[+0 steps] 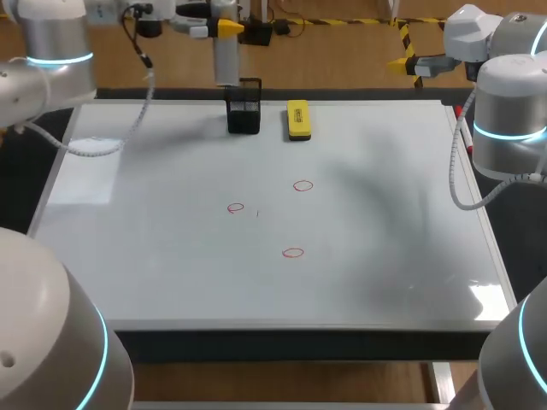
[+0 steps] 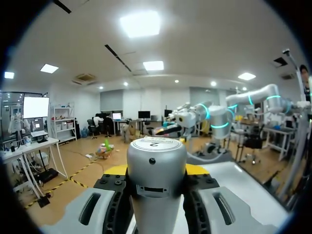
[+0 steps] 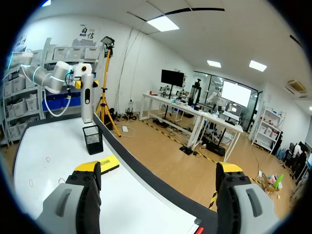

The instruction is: Pick up the inspection probe, press it on each red-marked spot on the whiteboard one by one, put down the probe, pick up the eraser, and wipe off all the red marks.

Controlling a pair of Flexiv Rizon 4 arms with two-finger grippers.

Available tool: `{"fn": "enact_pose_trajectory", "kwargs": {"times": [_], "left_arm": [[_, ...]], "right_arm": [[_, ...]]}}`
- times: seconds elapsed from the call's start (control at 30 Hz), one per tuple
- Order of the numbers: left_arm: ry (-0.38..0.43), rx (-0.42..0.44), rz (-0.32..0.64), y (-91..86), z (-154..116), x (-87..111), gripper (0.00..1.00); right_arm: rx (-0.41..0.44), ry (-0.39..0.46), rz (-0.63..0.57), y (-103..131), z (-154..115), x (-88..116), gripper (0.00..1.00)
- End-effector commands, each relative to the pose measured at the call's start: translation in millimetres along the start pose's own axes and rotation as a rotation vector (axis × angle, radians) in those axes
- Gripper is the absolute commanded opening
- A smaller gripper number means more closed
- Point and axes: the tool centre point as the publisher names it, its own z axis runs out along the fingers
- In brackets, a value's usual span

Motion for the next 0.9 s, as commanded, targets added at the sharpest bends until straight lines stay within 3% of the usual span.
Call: {"fn": "enact_pose_trajectory", "kwargs": {"times": [0.03,0.5,0.9], "left_arm": [[-0.124,-0.010,0.002,-5.5,-21,15.3,0.00],[-0.253,-0.008,0.018,8.9,-85,38.5,0.00],[-0.289,0.010,0.065,28.4,-124,55.3,0.00]], "right_arm": [[0.001,0.001,0.000,0,0,0,1.00],[0.001,0.001,0.000,0,0,0,1.00],[0.001,0.001,0.000,0,0,0,1.00]]}}
